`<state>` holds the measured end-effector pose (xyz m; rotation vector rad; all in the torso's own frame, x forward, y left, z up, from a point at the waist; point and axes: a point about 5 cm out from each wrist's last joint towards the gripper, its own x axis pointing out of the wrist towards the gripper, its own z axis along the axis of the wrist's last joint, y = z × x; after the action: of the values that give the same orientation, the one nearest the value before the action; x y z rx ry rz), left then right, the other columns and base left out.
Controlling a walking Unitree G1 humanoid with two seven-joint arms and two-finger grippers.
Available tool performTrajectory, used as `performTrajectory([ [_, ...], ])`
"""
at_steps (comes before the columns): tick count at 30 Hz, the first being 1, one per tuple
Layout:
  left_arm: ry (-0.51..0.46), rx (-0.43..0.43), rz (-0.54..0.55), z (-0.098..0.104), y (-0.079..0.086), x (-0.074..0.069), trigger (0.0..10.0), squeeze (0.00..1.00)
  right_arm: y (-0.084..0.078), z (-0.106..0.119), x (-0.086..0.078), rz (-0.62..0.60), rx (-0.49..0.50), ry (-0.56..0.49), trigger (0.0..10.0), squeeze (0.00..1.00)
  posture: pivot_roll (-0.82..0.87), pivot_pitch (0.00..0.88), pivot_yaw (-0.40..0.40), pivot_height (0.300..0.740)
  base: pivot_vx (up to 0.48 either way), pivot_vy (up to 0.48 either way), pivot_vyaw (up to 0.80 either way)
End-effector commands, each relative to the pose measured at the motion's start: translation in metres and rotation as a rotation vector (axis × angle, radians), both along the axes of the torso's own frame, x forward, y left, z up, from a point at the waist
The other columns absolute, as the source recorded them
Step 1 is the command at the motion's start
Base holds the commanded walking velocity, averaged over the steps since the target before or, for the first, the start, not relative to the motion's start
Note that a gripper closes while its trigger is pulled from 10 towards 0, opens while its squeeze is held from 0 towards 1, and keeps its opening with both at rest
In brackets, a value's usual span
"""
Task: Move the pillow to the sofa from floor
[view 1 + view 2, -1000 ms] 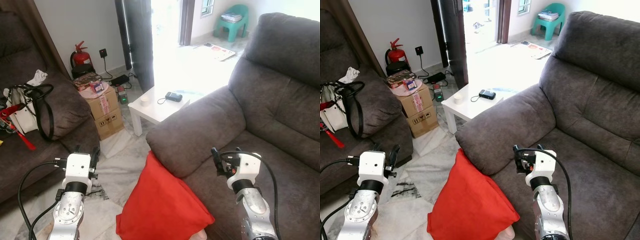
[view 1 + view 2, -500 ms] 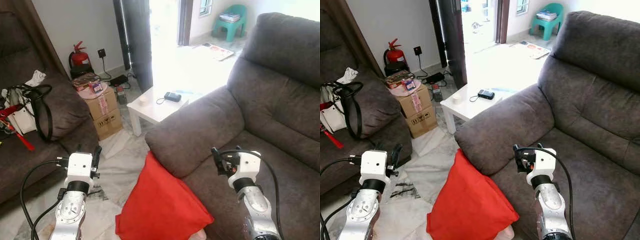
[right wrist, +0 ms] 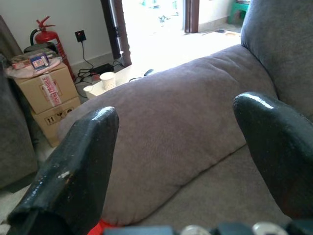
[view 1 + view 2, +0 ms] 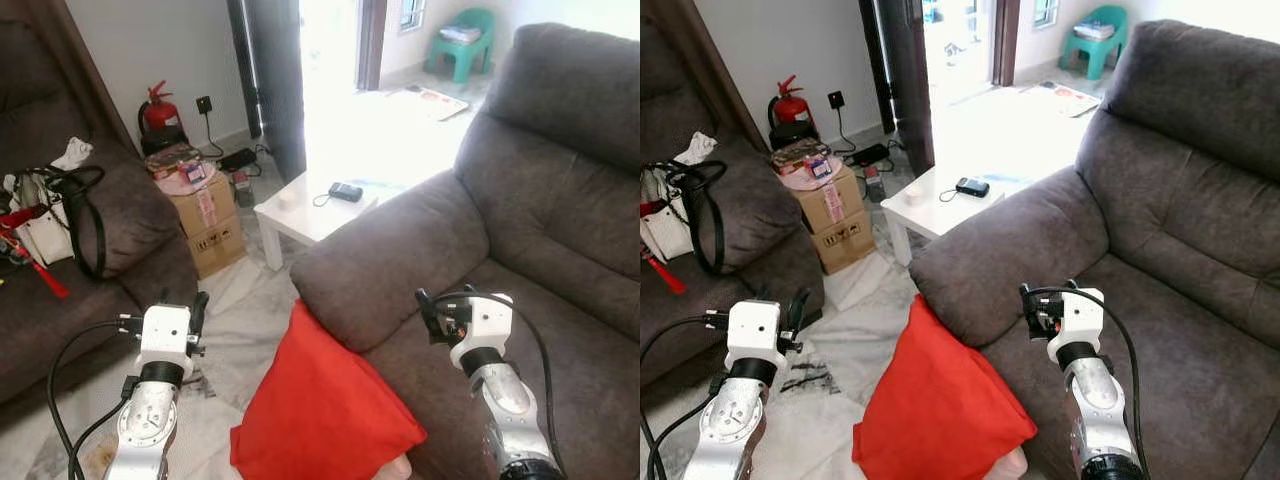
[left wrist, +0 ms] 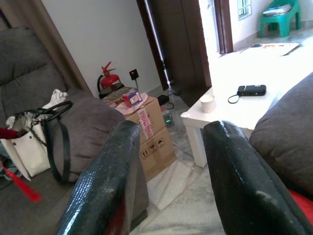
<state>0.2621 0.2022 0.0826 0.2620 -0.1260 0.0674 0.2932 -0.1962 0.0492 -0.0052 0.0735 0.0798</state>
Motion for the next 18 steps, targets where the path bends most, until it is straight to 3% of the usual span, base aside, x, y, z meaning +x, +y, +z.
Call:
performTrajectory([
  [1,0.01,-0.007,0.01,-0.0007,0.0005,0.0011,10.0,0.0,0.0011,-0.0013,0.0007,0.013,-0.006,0.016,10.0,0.0,0.03,0.0,0.021,0.697,0.0,0.0,0.0],
  [18,0.02,-0.011,0.018,-0.003,0.0004,0.0002,10.0,0.0,0.0029,-0.0045,0.0006,0.03,-0.009,0.038,10.0,0.0,0.03,0.0,0.016,0.683,0.0,0.0,0.0],
])
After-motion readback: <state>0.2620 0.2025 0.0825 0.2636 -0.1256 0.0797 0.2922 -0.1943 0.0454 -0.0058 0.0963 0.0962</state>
